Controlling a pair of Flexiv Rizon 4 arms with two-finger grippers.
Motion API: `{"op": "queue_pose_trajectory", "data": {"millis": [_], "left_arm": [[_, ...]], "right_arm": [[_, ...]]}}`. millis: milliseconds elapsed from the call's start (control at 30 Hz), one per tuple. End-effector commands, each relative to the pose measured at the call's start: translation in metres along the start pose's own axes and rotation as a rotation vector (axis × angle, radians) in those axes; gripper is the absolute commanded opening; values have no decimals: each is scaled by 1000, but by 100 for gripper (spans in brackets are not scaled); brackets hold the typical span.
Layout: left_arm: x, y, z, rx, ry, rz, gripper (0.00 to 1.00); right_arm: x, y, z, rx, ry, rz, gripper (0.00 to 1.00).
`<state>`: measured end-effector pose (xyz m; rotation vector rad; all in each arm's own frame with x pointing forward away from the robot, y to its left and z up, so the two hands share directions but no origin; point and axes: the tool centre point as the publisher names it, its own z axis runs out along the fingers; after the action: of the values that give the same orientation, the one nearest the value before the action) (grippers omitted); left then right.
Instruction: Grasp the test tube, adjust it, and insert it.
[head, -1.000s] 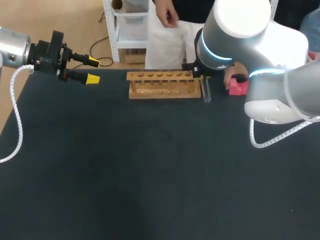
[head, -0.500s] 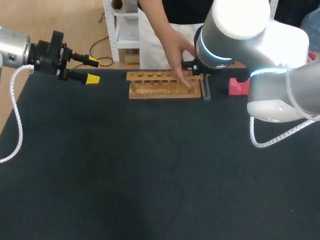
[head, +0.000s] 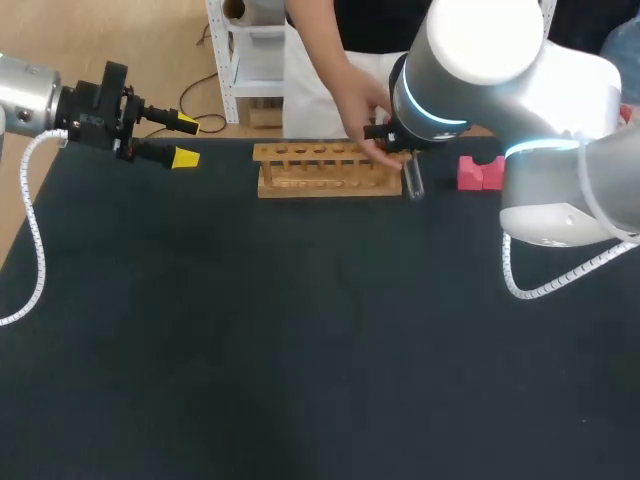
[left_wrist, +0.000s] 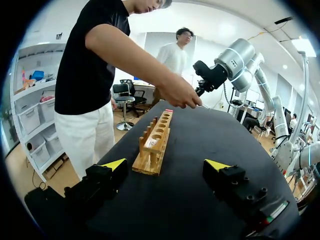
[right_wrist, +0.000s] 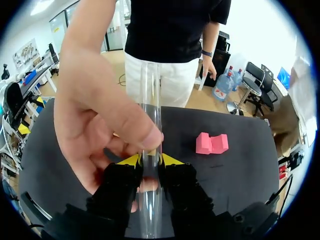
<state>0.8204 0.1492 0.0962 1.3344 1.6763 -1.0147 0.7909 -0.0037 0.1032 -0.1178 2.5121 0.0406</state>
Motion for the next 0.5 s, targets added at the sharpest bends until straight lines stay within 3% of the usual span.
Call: {"op": "queue_pose_trajectory", "data": {"millis": [33, 500], "left_arm": [[1, 0, 0, 0, -2, 3, 100], [1, 0, 0, 0, -2, 3, 100]], "right_arm": [[2, 0, -1, 2, -9, 2, 0], [2, -1, 0, 5, -8, 3, 0]]}}
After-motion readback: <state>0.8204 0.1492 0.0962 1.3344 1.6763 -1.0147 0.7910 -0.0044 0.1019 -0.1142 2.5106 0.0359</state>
